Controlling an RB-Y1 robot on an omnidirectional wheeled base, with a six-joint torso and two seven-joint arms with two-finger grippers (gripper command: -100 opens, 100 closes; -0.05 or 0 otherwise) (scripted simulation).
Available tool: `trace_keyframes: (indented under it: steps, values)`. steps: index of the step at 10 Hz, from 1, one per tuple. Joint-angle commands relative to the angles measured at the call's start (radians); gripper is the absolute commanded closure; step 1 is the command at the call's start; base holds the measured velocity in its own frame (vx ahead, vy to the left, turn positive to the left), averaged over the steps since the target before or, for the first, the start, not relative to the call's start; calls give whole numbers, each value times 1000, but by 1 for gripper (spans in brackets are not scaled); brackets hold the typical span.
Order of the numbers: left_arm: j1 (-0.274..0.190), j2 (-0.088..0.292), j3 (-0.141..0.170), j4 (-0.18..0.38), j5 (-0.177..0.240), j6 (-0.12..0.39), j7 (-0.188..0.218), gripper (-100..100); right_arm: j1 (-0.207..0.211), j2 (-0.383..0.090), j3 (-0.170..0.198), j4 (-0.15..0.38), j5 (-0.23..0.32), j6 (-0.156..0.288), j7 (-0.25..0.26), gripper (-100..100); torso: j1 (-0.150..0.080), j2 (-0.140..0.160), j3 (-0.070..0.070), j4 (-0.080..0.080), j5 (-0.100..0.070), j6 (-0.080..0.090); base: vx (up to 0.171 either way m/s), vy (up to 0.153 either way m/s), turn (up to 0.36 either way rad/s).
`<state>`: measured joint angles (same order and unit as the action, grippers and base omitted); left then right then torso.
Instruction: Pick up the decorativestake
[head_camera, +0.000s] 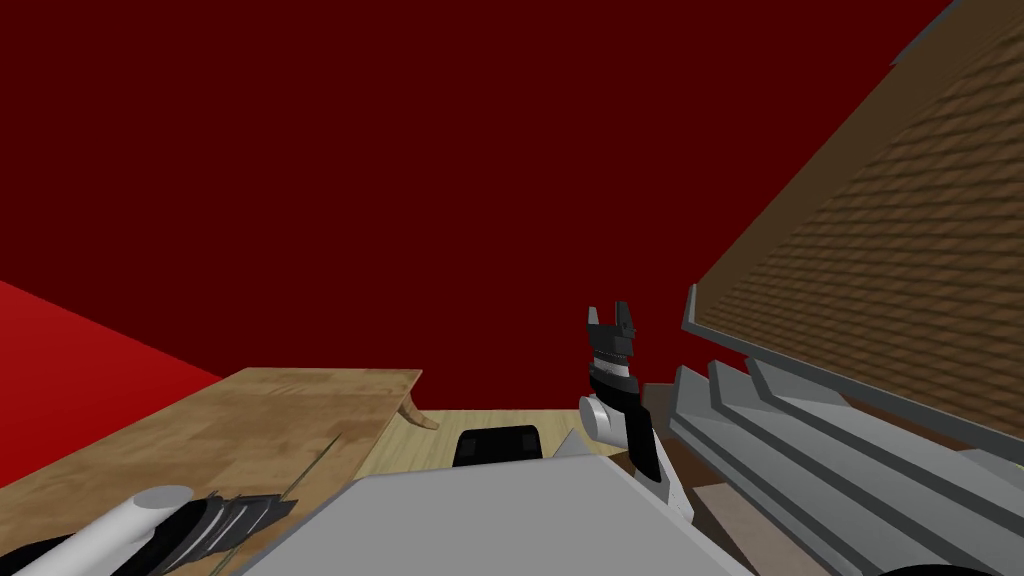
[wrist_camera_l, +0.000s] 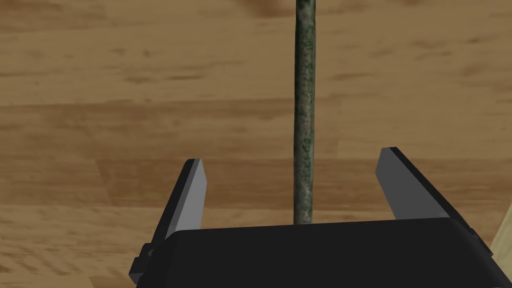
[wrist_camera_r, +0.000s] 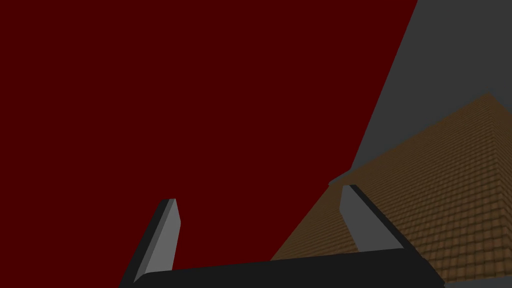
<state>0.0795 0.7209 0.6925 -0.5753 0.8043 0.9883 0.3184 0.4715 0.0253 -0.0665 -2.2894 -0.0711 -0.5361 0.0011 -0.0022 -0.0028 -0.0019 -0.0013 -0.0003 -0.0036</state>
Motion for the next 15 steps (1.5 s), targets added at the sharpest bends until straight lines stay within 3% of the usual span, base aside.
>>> trace_keyframes:
  steps: [1, 2, 3, 4, 5, 6, 7, 11, 12, 13, 15]
  values:
    - [-6, 7, 28, 50, 6, -8, -50, -100, 0, 0, 0, 0, 0, 0, 0, 0, 0, 0, 0, 0, 0, 0, 26, -34, 29]
    - [-6, 7, 28, 62, 6, -8, -72, -100, 0, 0, 0, 0, 0, 0, 0, 0, 1, 0, 0, 0, 0, 0, 9, -11, 15]
    - [-10, 18, 76, 128, 20, -24, -120, -100, 0, 0, 0, 0, 0, 0, 0, 0, 2, 1, 0, 0, 1, 0, 35, -47, -155]
    - [-10, 18, 103, 157, 20, -24, -154, -100, 0, 0, 0, 0, 0, 0, 0, 0, 1, 0, 0, 0, 0, 1, 41, -57, -114]
    - [-10, 18, 109, 157, 20, -24, -173, -100, 0, 0, 0, 0, 0, 0, 0, 0, 0, -1, 0, 0, 0, 0, 15, -35, 7]
    - [-6, 13, 100, 140, 18, -22, -151, -100, 0, 0, 0, 0, 0, 0, 0, 0, 1, 1, 0, 0, 0, 0, 3, -13, 8]
    - [-6, 13, 102, 141, 18, -22, -156, 100, 0, 0, 0, 0, 0, 0, 0, 0, 2, 1, 1, 0, 1, 0, 0, 0, 0]
    - [-6, 13, 102, 141, 18, -21, -155, 100, 0, 0, 0, 0, 0, 0, 0, 0, 5, 2, 1, 0, 2, 0, 0, 1, 1]
    - [-6, 13, 102, 141, 18, -21, -155, 0, 0, 0, 0, 0, 0, 0, 0, 0, 5, 2, 1, 0, 2, 0, 0, 0, 0]
    - [-6, 7, 52, 91, 6, -8, -105, 100, 0, 0, 0, 0, 0, 0, 0, 0, 5, 2, 1, 0, 2, 0, -34, 68, 170]
    - [-2, -3, -6, 7, -9, 8, -33, 100, 0, 0, 0, 0, 0, 0, 0, 0, 10, 4, 2, 1, 2, 0, -49, 82, 125]
